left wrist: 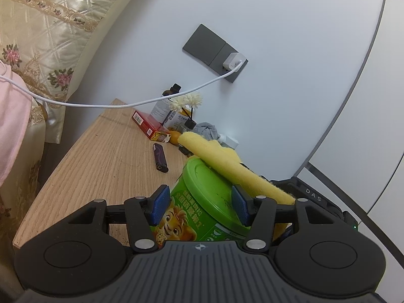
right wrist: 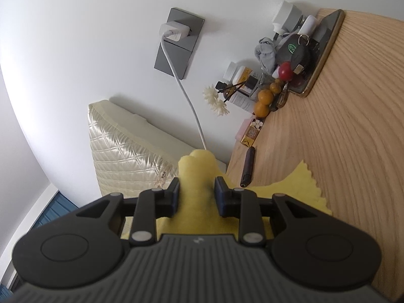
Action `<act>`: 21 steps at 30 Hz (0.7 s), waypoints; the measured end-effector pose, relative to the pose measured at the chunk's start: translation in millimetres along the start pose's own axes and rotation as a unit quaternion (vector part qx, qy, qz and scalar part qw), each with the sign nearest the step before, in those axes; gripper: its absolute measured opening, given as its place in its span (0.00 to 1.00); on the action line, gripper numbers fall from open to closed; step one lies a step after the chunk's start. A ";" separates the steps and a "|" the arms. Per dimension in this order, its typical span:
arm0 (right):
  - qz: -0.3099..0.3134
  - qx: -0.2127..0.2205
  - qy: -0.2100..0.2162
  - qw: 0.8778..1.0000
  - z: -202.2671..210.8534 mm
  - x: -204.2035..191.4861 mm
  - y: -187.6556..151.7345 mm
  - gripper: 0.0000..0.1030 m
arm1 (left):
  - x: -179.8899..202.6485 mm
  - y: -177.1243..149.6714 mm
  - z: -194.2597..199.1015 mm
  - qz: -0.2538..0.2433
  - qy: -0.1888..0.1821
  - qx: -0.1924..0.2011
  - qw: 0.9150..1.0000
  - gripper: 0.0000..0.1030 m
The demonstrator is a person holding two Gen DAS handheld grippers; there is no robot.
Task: Clean container
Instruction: 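Lower the green canister onto the nightstand with the left gripper and release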
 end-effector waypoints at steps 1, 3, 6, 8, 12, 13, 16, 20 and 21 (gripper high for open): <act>0.007 0.001 -0.004 1.000 1.3 -1.8 0.0 0.27 | -0.1 0.0 0.0 0.000 -0.001 0.000 1.000 0.57; 0.025 0.006 -0.012 1.000 6.0 -6.4 -0.4 0.24 | 1.2 -0.9 0.3 -0.008 0.003 0.004 1.000 0.58; 0.071 0.020 -0.041 0.996 16.5 -16.4 -0.6 0.22 | 5.4 -1.9 1.0 -0.025 0.014 0.009 1.000 0.58; 0.110 0.036 -0.073 0.991 25.4 -24.4 0.0 0.22 | 7.9 -2.4 1.1 -0.031 0.017 0.009 0.999 0.58; 0.196 0.071 -0.166 0.964 43.6 -39.2 3.0 0.22 | 12.4 -4.5 1.6 -0.045 0.025 0.014 0.999 0.58; 0.220 0.078 -0.194 0.953 47.2 -42.4 3.4 0.22 | 13.8 -4.6 1.6 -0.050 0.028 0.015 0.998 0.58; 0.283 0.073 -0.282 0.914 50.0 -44.7 2.3 0.22 | 23.2 -3.6 1.0 -0.086 0.048 0.018 0.995 0.59; 0.258 0.039 -0.330 0.907 46.5 -21.0 6.7 0.22 | 28.4 -5.0 1.4 -0.104 0.073 0.020 0.992 0.76; 0.253 0.029 -0.343 0.904 44.3 -15.4 7.3 0.22 | 29.4 -5.7 2.8 -0.108 0.078 0.023 0.991 0.79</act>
Point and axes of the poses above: each gripper's, at about its wrist camera, not at the fingertips, and z roughly against the way its jaws point, x to its right, y to its top, the point moved 4 cm from there along -z, roughly the way its jaws point, and after that the axes turned 10 degrees about -x, right-handed, at the moved point
